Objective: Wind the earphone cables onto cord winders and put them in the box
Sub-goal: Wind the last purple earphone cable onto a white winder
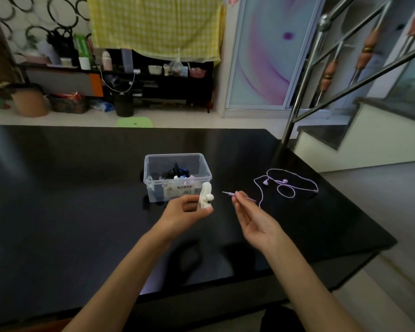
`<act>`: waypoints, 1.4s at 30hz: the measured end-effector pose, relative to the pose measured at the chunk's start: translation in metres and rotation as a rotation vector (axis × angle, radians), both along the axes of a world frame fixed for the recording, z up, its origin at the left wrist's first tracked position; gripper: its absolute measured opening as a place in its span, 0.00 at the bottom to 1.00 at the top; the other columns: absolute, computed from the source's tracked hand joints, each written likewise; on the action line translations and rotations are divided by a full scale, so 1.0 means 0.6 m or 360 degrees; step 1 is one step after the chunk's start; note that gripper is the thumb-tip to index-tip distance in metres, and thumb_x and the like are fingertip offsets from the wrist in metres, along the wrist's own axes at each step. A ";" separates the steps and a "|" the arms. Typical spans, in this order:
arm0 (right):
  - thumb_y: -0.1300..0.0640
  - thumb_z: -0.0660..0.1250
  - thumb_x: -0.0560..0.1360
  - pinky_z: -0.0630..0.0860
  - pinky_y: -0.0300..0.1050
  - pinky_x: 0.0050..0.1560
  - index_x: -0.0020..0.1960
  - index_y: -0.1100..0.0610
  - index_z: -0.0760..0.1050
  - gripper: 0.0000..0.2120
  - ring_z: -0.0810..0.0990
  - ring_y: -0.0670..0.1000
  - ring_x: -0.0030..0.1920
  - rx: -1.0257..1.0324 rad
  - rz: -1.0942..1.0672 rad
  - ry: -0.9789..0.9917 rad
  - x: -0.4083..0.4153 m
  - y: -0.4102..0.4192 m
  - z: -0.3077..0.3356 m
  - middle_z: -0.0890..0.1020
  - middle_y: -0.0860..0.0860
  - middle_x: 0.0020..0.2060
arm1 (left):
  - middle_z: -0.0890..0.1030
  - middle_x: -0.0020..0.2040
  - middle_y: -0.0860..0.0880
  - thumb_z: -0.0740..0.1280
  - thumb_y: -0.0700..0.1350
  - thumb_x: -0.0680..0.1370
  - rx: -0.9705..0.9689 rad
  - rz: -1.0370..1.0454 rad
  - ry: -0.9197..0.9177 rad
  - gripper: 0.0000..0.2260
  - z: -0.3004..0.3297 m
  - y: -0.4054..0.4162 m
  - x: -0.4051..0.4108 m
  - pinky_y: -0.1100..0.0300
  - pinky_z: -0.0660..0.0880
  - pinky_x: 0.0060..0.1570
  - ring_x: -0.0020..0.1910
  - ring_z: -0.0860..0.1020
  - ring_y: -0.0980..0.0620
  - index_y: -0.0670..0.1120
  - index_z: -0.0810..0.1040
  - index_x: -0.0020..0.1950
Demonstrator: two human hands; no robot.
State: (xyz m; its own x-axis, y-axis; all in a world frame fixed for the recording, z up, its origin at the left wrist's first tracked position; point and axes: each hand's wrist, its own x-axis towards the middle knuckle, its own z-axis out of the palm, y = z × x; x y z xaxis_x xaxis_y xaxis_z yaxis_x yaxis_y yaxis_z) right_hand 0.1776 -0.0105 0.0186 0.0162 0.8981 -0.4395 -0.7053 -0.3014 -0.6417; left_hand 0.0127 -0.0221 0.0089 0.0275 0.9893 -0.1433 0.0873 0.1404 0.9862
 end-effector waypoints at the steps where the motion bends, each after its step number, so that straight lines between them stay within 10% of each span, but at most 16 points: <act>1: 0.68 0.68 0.72 0.80 0.36 0.43 0.48 0.63 0.79 0.05 0.84 0.46 0.35 0.0028 0.0038 -0.0037 -0.001 -0.001 -0.001 0.85 0.54 0.34 | 0.81 0.54 0.47 0.72 0.41 0.74 0.0025 0.0009 0.0026 0.17 -0.001 -0.002 0.000 0.76 0.73 0.35 0.45 0.78 0.61 0.43 0.75 0.62; 17: 0.66 0.67 0.74 0.79 0.34 0.38 0.46 0.58 0.79 0.05 0.83 0.46 0.38 0.0352 0.0315 -0.0755 -0.006 0.001 -0.002 0.84 0.54 0.42 | 0.84 0.51 0.54 0.64 0.48 0.79 -0.0096 -0.0455 -0.0131 0.09 0.014 -0.016 0.022 0.62 0.78 0.53 0.51 0.82 0.58 0.53 0.78 0.58; 28: 0.66 0.66 0.75 0.79 0.37 0.46 0.49 0.57 0.77 0.06 0.82 0.47 0.42 0.0182 0.0217 -0.0362 0.023 0.010 0.004 0.84 0.54 0.44 | 0.85 0.51 0.49 0.68 0.46 0.76 0.0091 -0.0357 -0.0092 0.12 0.021 -0.020 0.010 0.64 0.79 0.47 0.49 0.83 0.54 0.50 0.79 0.59; 42: 0.58 0.67 0.74 0.74 0.32 0.33 0.51 0.57 0.81 0.07 0.77 0.44 0.35 0.0060 0.0796 -0.0468 0.020 0.007 0.010 0.83 0.50 0.40 | 0.85 0.49 0.53 0.70 0.45 0.75 0.0282 -0.0407 0.0023 0.17 0.024 -0.022 0.004 0.65 0.78 0.42 0.48 0.83 0.57 0.55 0.76 0.63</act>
State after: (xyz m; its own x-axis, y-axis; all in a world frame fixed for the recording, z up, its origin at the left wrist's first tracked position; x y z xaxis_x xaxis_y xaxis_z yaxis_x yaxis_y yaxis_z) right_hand 0.1896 -0.0062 0.0244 -0.2974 0.8431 -0.4480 -0.2738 -0.5249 -0.8059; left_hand 0.0151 -0.0355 0.0233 0.2782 0.9601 0.0287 0.1116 -0.0620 0.9918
